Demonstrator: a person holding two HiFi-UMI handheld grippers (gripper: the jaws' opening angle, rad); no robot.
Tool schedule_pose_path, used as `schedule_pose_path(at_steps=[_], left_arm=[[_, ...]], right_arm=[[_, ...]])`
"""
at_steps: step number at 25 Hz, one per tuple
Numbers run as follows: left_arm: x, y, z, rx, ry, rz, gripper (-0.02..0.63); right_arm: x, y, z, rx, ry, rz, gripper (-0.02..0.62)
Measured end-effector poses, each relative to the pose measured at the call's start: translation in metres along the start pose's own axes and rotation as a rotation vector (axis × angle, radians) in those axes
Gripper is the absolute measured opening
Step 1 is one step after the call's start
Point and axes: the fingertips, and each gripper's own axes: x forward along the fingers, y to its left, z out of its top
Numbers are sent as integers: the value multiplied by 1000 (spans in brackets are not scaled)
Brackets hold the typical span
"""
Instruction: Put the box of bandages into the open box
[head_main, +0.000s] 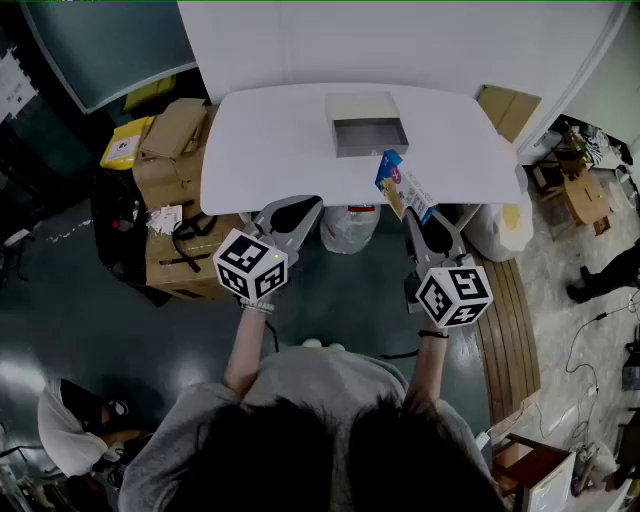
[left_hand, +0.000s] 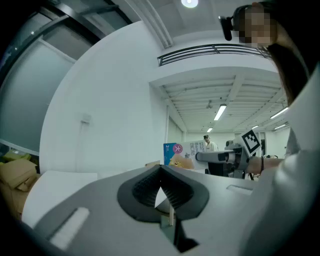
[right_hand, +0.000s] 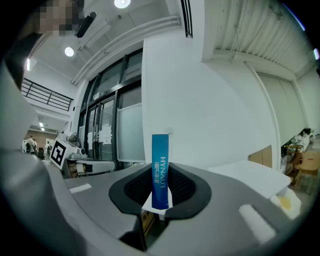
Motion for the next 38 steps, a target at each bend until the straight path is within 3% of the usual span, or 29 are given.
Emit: schedule_pose_path(at_steps=[27,38], left_arm=[[12,-22,-1,-2,0,32,-6],[36,-8,-11,-25,21,39,-6]], right_arm=[[-18,-26,-1,39,3,12,86],[4,-44,-6,67,13,19,86]])
